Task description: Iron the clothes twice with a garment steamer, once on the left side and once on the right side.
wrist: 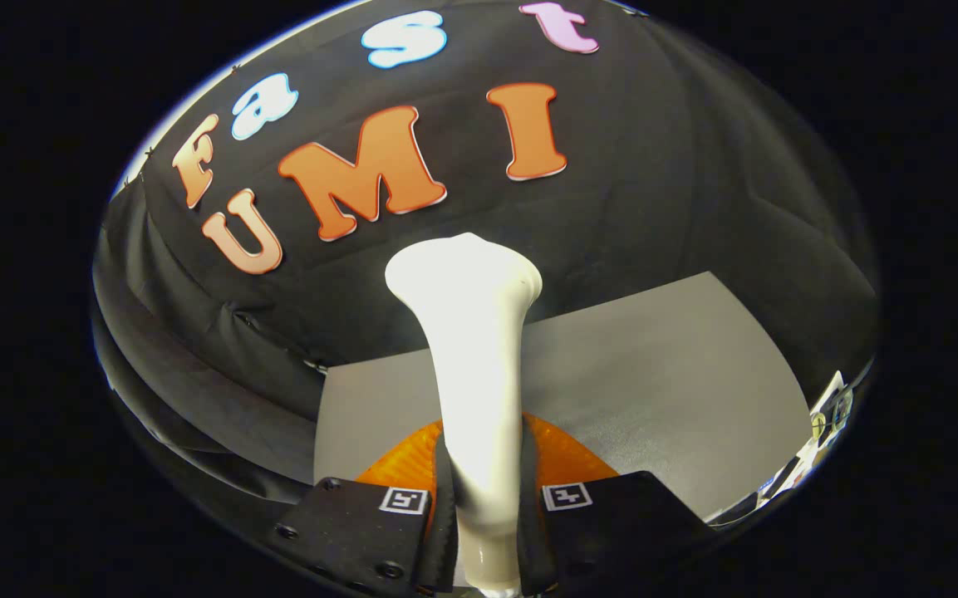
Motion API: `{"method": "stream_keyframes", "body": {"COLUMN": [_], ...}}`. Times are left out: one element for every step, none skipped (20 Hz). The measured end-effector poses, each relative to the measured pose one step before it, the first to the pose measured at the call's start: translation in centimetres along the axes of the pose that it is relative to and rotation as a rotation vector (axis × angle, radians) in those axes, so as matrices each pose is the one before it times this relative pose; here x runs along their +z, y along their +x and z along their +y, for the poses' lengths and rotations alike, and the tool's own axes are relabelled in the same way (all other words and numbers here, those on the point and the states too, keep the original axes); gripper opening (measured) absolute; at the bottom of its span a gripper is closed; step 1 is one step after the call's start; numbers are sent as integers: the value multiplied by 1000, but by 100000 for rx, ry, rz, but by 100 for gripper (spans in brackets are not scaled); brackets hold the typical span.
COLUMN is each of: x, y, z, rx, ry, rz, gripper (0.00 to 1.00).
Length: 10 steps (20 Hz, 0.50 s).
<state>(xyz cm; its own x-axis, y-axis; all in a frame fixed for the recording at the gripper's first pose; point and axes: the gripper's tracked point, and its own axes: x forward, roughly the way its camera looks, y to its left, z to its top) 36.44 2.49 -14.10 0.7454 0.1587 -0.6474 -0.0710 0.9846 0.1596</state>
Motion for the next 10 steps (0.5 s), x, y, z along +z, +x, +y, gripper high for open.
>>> {"method": "stream_keyframes", "body": {"x": [54,-40,-221,-168,-198,-158,-120,-208,-792,31], "y": [-1349,-1374,-1444,-1311,-1538,-1461,-1460,-1522,-1751,-1336], "z": [640,783,626,617,560,824,1015,1057,1250,1177], "rx": [-283,145,-288,-741,-1147,-846,-244,335,481,564], "ry": [1480,751,613,-302,-596,-578,-97,-686,-465,-331], "rz": [-3162,-3083,-2705,-2617,-2397,-2467,-2509,-1902,-2950,-2403], "gripper": [36,36,36,36,36,36,36,36,36,36]}}
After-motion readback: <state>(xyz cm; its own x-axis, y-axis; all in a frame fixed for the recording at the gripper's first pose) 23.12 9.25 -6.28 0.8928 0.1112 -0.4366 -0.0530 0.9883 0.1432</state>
